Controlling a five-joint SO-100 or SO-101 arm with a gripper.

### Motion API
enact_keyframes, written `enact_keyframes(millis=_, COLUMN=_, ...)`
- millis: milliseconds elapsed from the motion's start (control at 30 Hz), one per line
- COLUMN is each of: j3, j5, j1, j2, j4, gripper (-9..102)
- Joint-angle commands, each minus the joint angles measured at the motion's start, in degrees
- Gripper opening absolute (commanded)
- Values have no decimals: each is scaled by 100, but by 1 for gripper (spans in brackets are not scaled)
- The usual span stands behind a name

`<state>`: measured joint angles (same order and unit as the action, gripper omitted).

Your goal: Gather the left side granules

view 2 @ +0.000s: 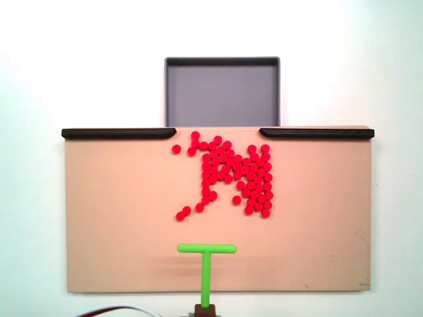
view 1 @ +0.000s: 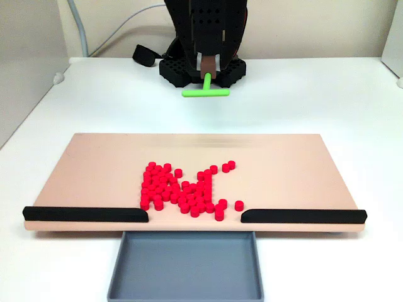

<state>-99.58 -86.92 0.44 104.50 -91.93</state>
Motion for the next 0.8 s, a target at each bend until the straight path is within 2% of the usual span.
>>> enact_keyframes(millis=0, j3=18, j5=-536, j1=132, j2=79, j4=18, gripper=0)
enact_keyframes(millis=200, j3=35, j5=-870, j1=334, j2=79, j4=26, gripper=0)
enact_keyframes(millis=600, j3=105, j5=-141, j1=237, j2=88, j4=26, gripper=0)
enact_keyframes(millis=767, j3=105, j5=-149, j1=246, j2=114, j4=26, gripper=0)
